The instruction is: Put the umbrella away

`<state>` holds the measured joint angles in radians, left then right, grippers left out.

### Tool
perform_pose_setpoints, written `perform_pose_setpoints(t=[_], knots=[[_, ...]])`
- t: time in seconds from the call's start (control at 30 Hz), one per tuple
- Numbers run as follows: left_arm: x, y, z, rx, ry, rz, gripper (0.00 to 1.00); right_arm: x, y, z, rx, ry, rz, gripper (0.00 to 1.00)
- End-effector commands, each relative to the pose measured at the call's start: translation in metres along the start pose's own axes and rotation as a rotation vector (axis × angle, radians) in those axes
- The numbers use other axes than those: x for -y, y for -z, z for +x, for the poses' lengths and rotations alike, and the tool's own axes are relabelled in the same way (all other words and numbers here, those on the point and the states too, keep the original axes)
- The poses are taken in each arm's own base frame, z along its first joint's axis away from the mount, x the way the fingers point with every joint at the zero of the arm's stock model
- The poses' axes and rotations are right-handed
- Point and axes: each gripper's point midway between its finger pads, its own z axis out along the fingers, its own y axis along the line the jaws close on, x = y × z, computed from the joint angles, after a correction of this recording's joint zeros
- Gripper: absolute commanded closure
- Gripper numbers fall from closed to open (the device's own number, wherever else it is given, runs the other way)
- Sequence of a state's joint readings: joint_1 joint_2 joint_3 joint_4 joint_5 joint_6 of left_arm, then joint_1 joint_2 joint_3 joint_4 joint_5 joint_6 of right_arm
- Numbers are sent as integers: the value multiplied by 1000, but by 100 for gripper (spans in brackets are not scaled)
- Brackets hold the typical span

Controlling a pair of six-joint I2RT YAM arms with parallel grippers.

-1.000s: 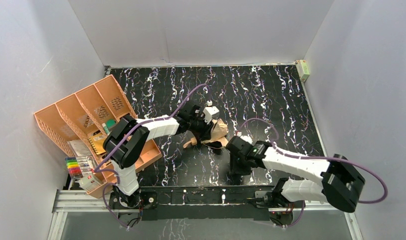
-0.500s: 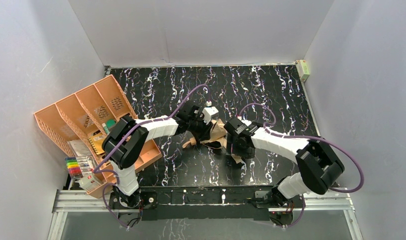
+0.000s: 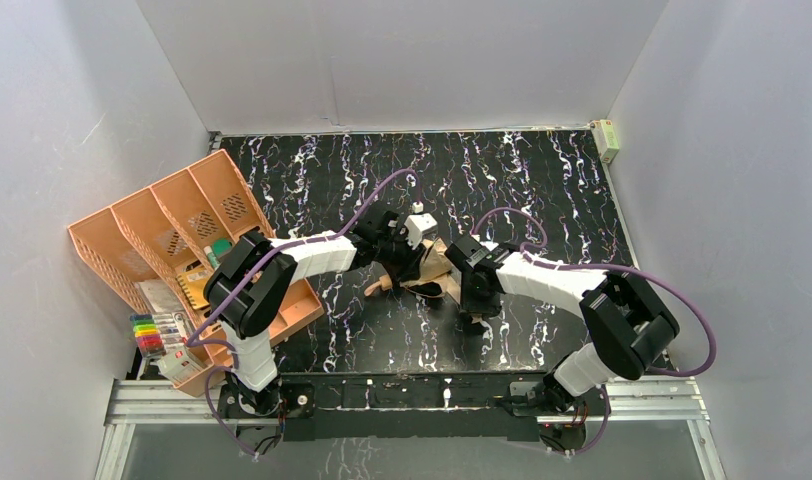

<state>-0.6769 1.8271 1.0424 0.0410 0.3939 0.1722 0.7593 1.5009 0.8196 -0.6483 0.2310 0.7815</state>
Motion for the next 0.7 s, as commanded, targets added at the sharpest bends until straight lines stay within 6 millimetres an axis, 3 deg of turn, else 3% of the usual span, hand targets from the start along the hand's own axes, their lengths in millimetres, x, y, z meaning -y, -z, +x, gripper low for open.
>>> perform_pose_setpoints(t=[0.0,0.2,0.33,0.5,0.67], knots=[[-9,9,56,-192,47,-56,100,21,-19,21,-66,20,88,59],[-8,8,58,-198,49,-52,100,29,-32,27,-83,29,114,77],[-7,8,62,-208,50,-48,100,32,-36,24,-75,44,121,100],[-9,9,63,-206,59,-66,100,29,-33,16,-50,81,107,100],[-15,12,44,-146,85,-94,100,13,-11,13,-27,83,9,100]])
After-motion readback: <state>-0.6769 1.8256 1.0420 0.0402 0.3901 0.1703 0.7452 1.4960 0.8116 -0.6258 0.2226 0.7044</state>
